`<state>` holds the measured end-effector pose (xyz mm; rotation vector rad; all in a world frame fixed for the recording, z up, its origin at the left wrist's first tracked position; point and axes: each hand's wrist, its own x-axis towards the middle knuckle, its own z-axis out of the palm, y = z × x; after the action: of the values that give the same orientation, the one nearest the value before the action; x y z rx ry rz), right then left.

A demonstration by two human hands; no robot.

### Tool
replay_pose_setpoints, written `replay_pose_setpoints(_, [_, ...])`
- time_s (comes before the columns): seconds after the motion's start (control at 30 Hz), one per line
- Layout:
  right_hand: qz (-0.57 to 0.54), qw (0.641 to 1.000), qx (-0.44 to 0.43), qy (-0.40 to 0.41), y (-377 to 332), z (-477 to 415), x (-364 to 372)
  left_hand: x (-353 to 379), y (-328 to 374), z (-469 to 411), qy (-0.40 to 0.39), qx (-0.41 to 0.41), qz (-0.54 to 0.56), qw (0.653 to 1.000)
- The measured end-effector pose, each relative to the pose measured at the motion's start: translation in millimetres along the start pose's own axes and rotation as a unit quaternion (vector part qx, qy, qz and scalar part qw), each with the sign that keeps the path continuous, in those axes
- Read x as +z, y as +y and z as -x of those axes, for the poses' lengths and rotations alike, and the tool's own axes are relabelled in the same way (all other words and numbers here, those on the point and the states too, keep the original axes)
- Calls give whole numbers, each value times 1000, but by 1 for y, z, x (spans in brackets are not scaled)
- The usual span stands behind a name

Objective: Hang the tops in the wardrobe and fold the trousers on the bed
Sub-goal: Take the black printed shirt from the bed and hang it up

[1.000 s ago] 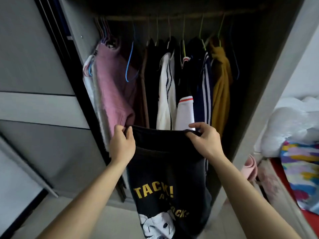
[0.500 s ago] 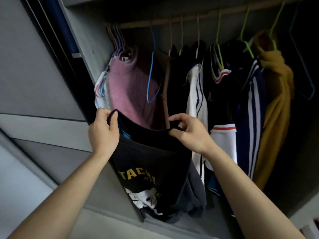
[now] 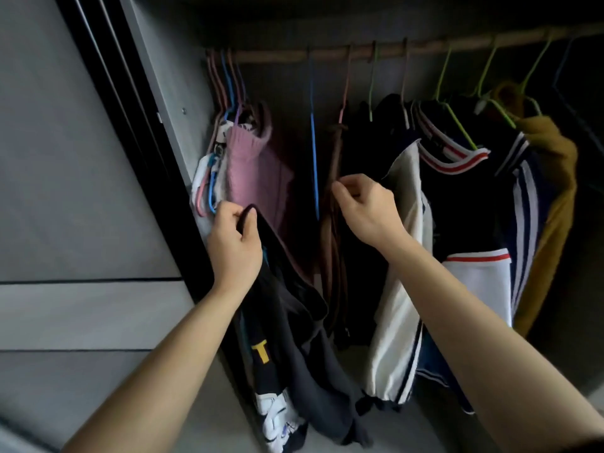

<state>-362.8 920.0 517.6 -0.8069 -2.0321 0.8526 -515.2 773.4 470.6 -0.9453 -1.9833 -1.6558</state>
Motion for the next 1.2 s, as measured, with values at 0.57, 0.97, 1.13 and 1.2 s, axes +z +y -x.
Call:
replay_pose_setpoints(0.57, [323, 928, -78, 169, -43, -32, 44, -2, -35, -27, -65, 3, 68, 996])
replay_pose_setpoints(0.97, [-81, 984, 139, -72, -37, -53, 57, 3, -28, -24, -45, -21, 37, 998])
replay_pose_setpoints(1.13, [-43, 993, 58, 98, -35, -47, 40, 3, -24, -20, -38, -8, 20, 999])
replay_pose_setpoints(1.2, [-51, 994, 26, 98, -34, -42, 34, 4, -23, -18, -36, -1, 10, 999])
